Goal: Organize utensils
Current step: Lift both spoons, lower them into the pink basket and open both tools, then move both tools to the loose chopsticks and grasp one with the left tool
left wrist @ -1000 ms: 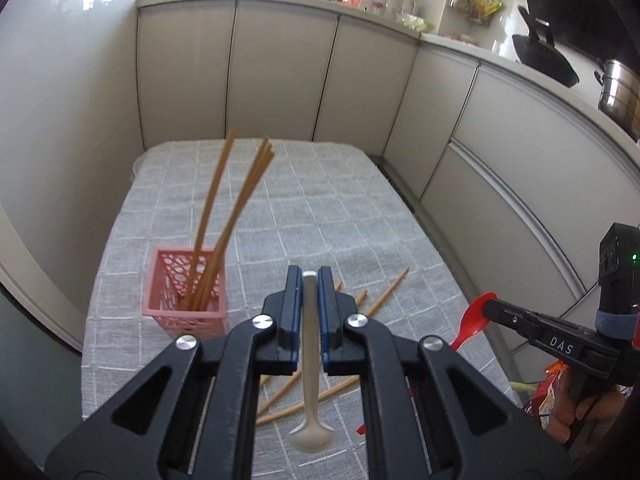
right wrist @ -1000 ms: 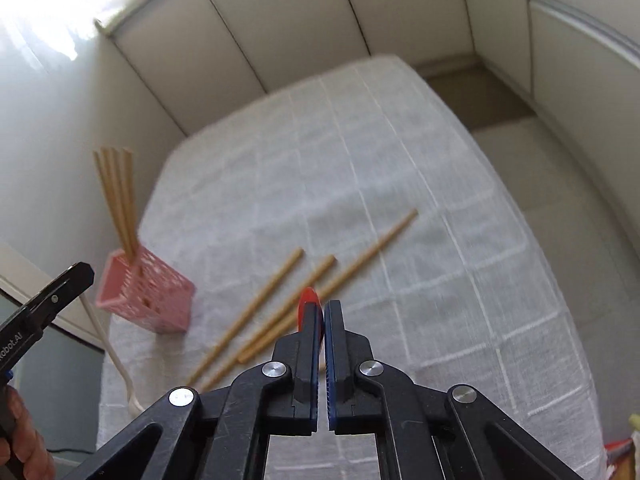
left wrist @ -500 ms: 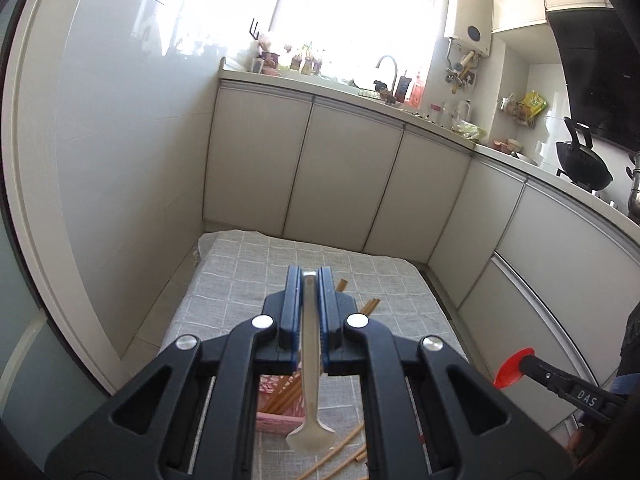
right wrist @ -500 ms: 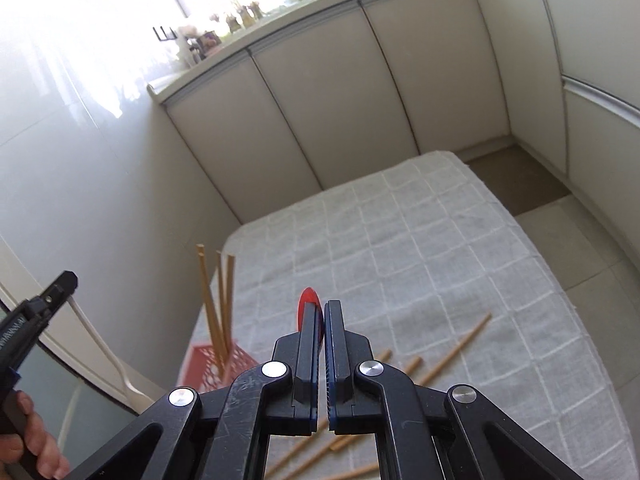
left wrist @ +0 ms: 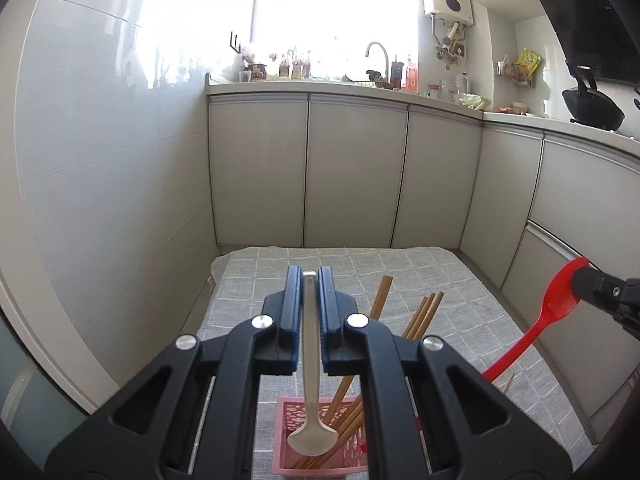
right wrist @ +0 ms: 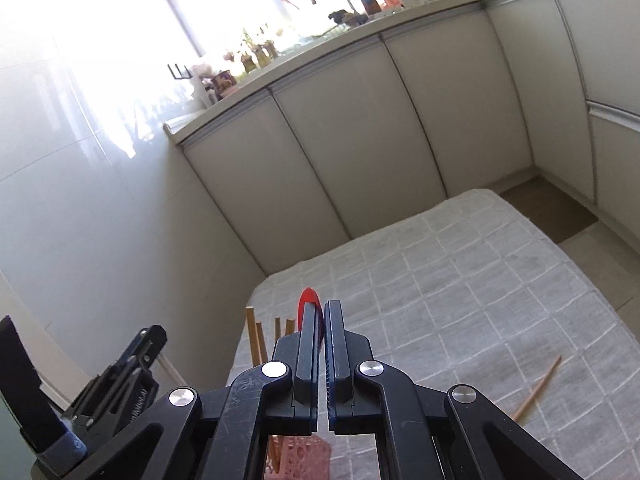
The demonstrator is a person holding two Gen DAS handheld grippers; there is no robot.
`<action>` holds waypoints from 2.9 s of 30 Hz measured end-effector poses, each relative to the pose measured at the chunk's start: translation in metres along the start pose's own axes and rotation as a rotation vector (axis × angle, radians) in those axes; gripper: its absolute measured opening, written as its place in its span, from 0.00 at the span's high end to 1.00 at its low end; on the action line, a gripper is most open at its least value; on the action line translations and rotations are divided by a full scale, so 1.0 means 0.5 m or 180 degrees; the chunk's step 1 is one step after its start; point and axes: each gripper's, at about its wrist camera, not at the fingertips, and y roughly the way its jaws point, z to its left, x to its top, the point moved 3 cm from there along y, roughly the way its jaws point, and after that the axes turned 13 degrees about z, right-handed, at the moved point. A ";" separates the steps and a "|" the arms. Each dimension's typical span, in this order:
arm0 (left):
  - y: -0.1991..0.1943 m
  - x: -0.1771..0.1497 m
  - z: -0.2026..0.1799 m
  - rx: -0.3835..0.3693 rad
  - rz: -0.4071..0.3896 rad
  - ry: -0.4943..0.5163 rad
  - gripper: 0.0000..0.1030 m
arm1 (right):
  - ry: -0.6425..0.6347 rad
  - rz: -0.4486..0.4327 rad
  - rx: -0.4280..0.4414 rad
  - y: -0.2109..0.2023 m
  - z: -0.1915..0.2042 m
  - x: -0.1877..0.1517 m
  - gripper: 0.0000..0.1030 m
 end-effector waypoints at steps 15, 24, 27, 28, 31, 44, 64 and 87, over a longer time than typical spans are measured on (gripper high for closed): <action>0.009 -0.026 0.044 -0.0161 0.0516 -0.0262 0.69 | -0.0407 0.0137 -0.0277 0.090 0.055 -0.041 0.98; -0.010 -0.047 0.080 -0.0010 0.0836 -0.0481 0.57 | -0.0608 0.0658 0.0077 0.143 0.082 -0.082 0.84; -0.021 -0.055 0.077 0.0010 0.0941 -0.0504 0.53 | -0.0510 0.0695 0.0166 0.130 0.070 -0.080 0.67; -0.025 -0.059 0.074 0.0016 0.0967 -0.0499 0.51 | -0.0483 0.0689 0.0195 0.122 0.066 -0.077 0.63; -0.040 -0.072 0.066 0.0018 0.1054 -0.0487 0.47 | -0.0443 0.0696 0.0214 0.097 0.051 -0.072 0.61; -0.083 -0.138 0.017 -0.0096 0.1424 -0.0257 0.28 | -0.0309 0.1089 -0.0261 0.009 -0.070 -0.108 0.48; -0.039 -0.263 -0.122 -0.0401 0.2222 0.0327 0.20 | 0.0074 0.1809 -0.0906 -0.029 -0.273 -0.190 0.28; 0.172 -0.239 -0.282 -0.0622 0.2352 0.0363 0.60 | 0.0677 0.2181 -0.1063 0.023 -0.421 -0.185 0.25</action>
